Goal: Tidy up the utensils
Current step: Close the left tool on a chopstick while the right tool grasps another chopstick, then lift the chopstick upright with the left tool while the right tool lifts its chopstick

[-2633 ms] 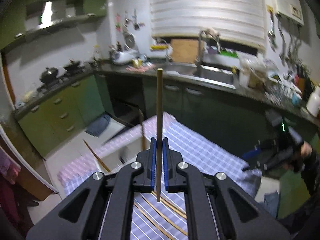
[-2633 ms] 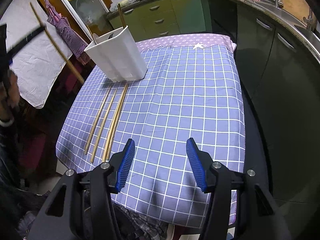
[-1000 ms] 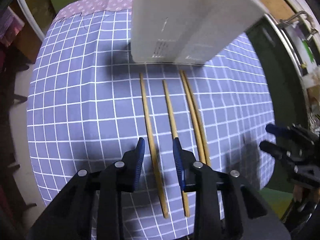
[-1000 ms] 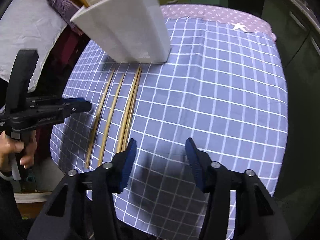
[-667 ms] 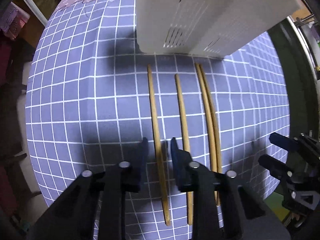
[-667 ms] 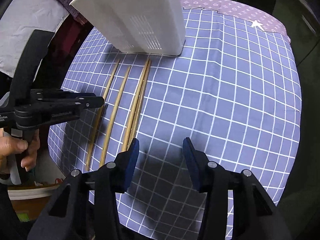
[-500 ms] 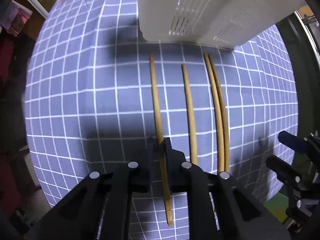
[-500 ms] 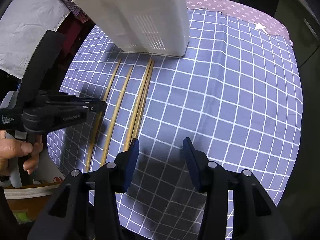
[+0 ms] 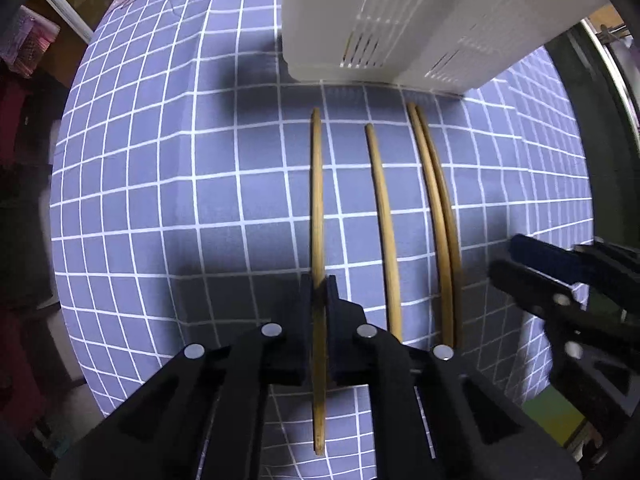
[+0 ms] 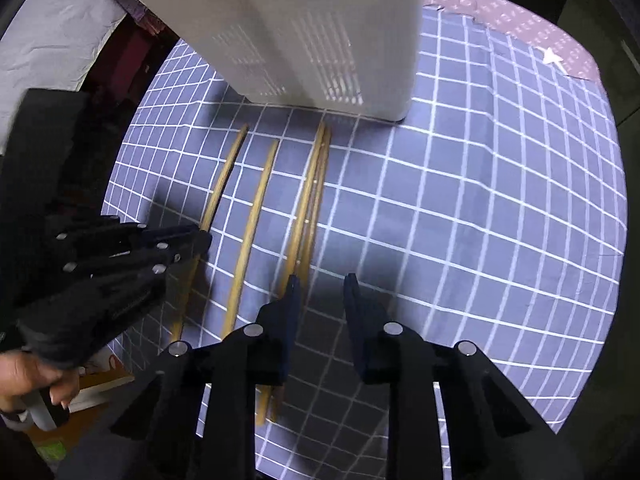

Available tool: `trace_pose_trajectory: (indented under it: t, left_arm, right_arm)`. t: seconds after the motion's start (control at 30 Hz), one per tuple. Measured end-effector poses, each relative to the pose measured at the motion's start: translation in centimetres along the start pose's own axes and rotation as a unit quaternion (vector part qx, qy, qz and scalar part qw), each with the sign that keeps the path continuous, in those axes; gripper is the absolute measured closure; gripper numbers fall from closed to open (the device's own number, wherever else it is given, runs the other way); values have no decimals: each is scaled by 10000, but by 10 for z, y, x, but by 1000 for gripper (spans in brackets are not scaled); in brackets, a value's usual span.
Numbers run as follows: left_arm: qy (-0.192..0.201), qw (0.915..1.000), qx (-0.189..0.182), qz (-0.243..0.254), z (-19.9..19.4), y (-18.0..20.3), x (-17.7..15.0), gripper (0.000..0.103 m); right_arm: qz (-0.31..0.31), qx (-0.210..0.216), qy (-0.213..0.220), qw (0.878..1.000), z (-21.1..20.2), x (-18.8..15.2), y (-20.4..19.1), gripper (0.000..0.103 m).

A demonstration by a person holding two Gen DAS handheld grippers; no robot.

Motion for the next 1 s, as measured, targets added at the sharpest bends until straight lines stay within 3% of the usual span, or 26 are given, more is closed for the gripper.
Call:
trace_pose_trajectory:
  t: [0.27,0.73,1.0]
  left_arm:
    - [473,9987,-169,29,-25,-13,-5,96]
    - [1644,9856,-232,315,-97,-16,-25,96]
    - [1736,9828,-439,443,-96,-7,-38,96]
  right_arm:
    - [24,-272,-131,9995,22,9,-11,90]
    - [79,-571,-219,9981,39,10,-27,90]
    - [236,-507,-343,9978,40,6,-18,92]
Point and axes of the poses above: each gripper's, at about its wrist camera, not at the fingertips, and z roughly the way its jaws point, y to its right, x to its top, the point moved 9 cm from there along z, roughly the way its jaws point, and after that the axes turned 13 degrees about z, right-handed, at the moved point
